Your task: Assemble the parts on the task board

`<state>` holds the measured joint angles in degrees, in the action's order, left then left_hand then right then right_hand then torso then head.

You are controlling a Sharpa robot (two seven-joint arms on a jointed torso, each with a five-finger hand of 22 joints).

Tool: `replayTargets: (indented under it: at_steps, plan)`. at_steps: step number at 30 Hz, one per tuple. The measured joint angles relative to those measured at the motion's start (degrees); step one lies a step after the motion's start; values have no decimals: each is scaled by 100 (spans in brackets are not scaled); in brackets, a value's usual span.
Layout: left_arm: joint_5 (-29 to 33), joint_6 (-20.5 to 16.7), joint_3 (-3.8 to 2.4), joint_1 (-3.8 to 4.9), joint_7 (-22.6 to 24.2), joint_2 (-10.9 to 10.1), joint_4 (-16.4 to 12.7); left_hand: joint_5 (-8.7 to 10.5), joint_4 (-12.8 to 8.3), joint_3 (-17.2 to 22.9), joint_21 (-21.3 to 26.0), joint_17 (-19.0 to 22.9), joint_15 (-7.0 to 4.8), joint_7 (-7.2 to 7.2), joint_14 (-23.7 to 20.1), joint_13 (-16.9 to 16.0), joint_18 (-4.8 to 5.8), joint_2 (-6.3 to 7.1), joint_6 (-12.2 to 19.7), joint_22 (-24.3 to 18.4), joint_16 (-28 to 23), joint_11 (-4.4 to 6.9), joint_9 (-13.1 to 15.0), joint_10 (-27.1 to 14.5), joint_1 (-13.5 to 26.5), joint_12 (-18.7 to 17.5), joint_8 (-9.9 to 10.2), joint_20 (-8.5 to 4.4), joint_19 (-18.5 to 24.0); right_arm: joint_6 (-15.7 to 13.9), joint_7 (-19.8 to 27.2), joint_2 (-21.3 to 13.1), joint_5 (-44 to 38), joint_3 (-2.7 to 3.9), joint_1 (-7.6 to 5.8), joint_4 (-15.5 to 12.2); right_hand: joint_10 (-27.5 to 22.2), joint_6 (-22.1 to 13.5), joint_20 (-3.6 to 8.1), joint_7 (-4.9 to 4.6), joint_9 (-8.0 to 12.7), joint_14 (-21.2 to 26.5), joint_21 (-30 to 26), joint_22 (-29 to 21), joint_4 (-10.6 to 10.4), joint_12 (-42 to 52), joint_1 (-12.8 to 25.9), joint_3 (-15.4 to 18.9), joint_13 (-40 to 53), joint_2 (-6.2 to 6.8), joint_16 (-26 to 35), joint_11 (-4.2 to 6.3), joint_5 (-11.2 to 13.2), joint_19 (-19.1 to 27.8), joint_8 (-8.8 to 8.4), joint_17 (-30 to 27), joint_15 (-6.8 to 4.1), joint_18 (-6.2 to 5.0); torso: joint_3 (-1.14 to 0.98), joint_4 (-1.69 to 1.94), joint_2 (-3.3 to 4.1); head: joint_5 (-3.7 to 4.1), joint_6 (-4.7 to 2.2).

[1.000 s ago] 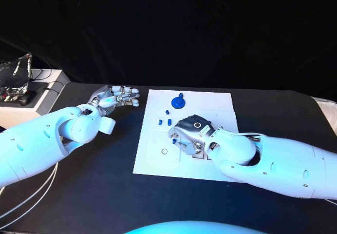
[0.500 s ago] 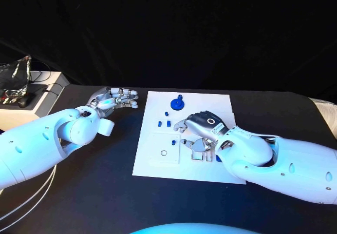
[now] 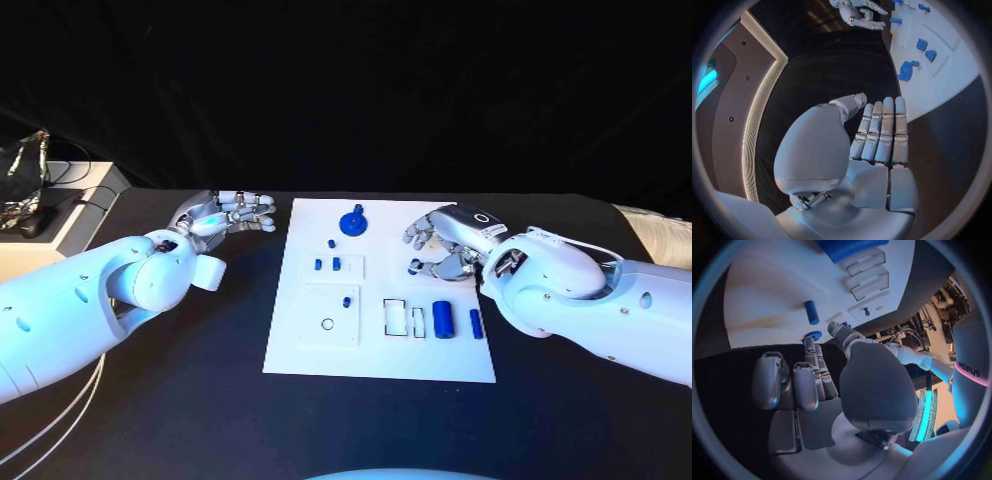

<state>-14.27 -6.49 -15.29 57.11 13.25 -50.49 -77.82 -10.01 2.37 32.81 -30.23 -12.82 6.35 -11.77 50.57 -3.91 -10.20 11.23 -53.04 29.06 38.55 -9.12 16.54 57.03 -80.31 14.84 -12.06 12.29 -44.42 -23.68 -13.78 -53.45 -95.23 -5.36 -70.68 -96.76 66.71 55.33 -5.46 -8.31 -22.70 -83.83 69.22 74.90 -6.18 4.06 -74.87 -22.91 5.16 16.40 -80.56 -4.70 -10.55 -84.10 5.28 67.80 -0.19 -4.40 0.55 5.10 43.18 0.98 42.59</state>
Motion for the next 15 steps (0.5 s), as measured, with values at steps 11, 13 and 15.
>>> replayTargets:
  at_steps: [11, 13, 15]
  plan:
    - [7, 4, 0, -3, 60, -3, -13, 0, 0, 0, 0, 0, 0, 0, 0, -2, 0, 0, 0, 0, 0, 0, 0, 0, 0, 0, 0, 0, 0, 555, 5, 81, -93, -3, -25, 242, -400, -83, -20, 140, 244, -21, -375, 4, -1037, 0, -927, 1899, 86, -351, 0, -62, 125, 20, -43, -142, 21, 0, 1, -5, -3, 57, -4]
    - [8, 5, 0, -4, 65, -6, -13, 0, 0, 0, 0, 0, 0, 0, 0, -2, 0, 0, 0, 0, 0, 0, 0, 0, 0, 0, 0, 0, 0, 644, 5, 122, -135, -7, -25, 286, -400, -64, -20, 159, 244, -21, -375, 4, -1042, 0, -944, 1904, 95, -356, 0, -62, 125, 20, -43, -142, 21, 0, 4, -4, -2, 57, 2]
    - [9, 5, 0, -4, 68, -8, -13, 0, 0, 0, 0, -1, 0, 0, 0, -2, 0, 0, 0, 1, 0, 0, 0, 0, 0, 0, -15, 0, 0, 714, 5, 158, -176, -10, -22, 326, -399, -64, -20, 159, 250, -21, -375, 4, -1042, 0, -1010, 1904, 103, -421, 0, -61, 125, 20, -43, -141, 21, 0, 4, -3, 0, 57, 12]
